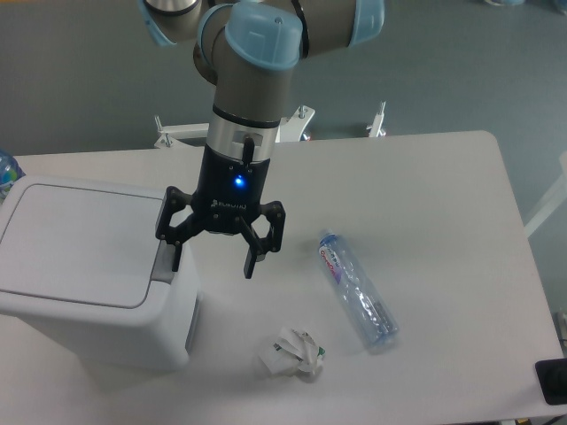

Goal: Open the trash can
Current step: 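Push the trash can lid up with the gripper to flip it open, then move the gripper back over the clear plastic bottle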

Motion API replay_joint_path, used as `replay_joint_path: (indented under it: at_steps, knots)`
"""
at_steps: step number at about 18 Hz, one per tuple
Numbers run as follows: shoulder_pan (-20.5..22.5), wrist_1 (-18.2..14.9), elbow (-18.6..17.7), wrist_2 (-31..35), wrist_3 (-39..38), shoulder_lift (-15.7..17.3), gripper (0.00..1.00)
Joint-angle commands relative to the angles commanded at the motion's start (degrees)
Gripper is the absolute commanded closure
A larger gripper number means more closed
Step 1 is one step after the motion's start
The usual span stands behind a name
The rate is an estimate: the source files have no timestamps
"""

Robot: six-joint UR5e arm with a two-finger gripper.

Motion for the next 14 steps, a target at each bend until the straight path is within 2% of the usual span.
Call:
replay_joint_path:
  at_steps: [11,14]
  knots:
    - [-0.1,0.0,0.0,0.0,-0.2,0.0,0.0]
    - [0.0,0.0,1.0,0.0,-0.2,0.1,0.0]
